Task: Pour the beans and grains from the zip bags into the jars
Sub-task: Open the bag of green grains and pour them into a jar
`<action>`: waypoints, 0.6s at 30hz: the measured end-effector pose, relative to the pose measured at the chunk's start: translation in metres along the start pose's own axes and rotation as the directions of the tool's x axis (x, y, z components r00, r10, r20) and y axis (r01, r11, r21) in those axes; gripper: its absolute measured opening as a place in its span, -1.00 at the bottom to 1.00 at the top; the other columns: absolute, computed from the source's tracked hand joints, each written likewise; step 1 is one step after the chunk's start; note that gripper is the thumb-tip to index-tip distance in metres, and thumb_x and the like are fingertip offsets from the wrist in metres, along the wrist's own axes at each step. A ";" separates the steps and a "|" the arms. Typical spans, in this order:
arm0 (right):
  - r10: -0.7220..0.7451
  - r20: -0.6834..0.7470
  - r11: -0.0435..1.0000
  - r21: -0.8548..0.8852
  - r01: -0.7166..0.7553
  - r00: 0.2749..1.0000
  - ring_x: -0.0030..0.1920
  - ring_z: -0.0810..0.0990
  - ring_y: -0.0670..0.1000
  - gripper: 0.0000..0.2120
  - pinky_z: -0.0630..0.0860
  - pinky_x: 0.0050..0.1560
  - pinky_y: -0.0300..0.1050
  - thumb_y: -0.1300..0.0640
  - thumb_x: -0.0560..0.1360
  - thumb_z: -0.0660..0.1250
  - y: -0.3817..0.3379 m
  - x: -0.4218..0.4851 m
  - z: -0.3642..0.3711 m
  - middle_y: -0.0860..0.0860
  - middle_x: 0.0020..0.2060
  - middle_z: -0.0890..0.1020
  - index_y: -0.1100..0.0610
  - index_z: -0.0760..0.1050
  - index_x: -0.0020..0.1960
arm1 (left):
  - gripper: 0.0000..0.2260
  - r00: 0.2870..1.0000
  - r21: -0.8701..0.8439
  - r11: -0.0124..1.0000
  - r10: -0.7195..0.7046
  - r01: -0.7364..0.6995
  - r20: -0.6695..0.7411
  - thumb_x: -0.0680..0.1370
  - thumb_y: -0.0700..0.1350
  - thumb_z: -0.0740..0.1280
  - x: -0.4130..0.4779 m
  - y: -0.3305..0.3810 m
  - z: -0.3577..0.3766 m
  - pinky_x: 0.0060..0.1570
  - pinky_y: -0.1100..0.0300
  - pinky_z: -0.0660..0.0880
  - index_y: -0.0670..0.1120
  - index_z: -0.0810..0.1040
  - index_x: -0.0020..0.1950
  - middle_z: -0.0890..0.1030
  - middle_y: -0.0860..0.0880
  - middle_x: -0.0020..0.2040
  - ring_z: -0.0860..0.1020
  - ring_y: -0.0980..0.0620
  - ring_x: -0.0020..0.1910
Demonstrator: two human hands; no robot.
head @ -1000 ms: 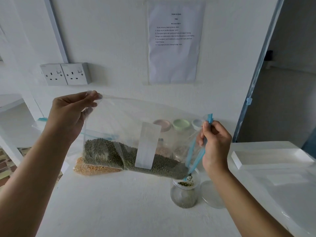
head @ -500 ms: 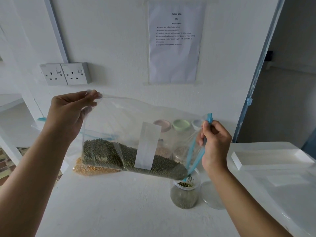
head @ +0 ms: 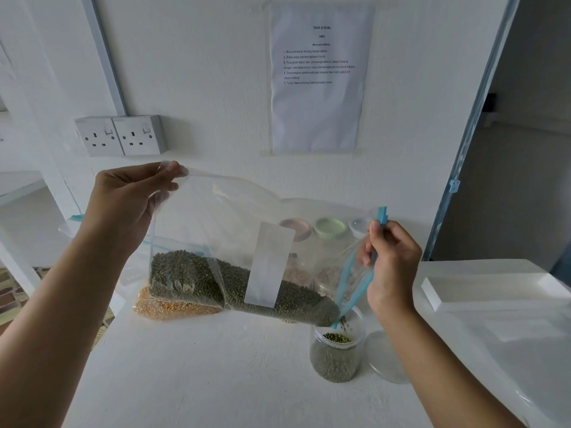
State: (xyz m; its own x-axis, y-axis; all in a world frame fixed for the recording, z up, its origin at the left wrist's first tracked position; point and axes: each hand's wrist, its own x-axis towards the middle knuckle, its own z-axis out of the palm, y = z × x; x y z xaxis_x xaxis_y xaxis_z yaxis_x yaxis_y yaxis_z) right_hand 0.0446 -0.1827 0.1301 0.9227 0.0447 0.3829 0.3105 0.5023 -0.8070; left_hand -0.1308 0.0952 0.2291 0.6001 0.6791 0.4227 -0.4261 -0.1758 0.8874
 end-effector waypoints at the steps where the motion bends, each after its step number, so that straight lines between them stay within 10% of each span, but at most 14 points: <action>1: 0.000 -0.002 1.000 -0.003 0.000 1.000 -0.47 0.24 0.01 -0.69 0.26 -0.44 -0.18 0.31 0.63 0.30 0.000 0.000 0.000 0.00 -0.48 0.33 0.23 0.41 -0.29 | -0.93 1.000 -0.003 1.000 -0.001 0.001 0.006 0.46 -0.17 0.45 0.000 0.001 0.000 -0.03 0.34 0.58 -0.13 0.73 -0.13 0.74 -0.01 -0.16 0.63 0.14 -0.16; 18: -0.009 -0.010 1.000 0.007 0.009 1.000 -0.48 0.23 0.01 -0.68 0.24 -0.44 -0.17 0.32 0.63 0.29 0.001 0.001 -0.001 0.02 -0.48 0.32 0.21 0.43 -0.30 | -0.93 0.999 0.011 1.000 -0.002 0.001 0.042 0.48 -0.19 0.46 0.002 0.006 0.004 -0.01 0.33 0.57 -0.10 0.75 -0.16 0.74 -0.03 -0.13 0.61 0.11 -0.19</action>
State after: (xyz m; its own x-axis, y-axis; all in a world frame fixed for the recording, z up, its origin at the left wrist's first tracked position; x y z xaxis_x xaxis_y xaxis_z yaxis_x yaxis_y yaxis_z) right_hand 0.0464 -0.1833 0.1288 0.9221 0.0317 0.3856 0.3171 0.5089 -0.8003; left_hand -0.1296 0.0931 0.2363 0.6290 0.6486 0.4286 -0.4182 -0.1824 0.8899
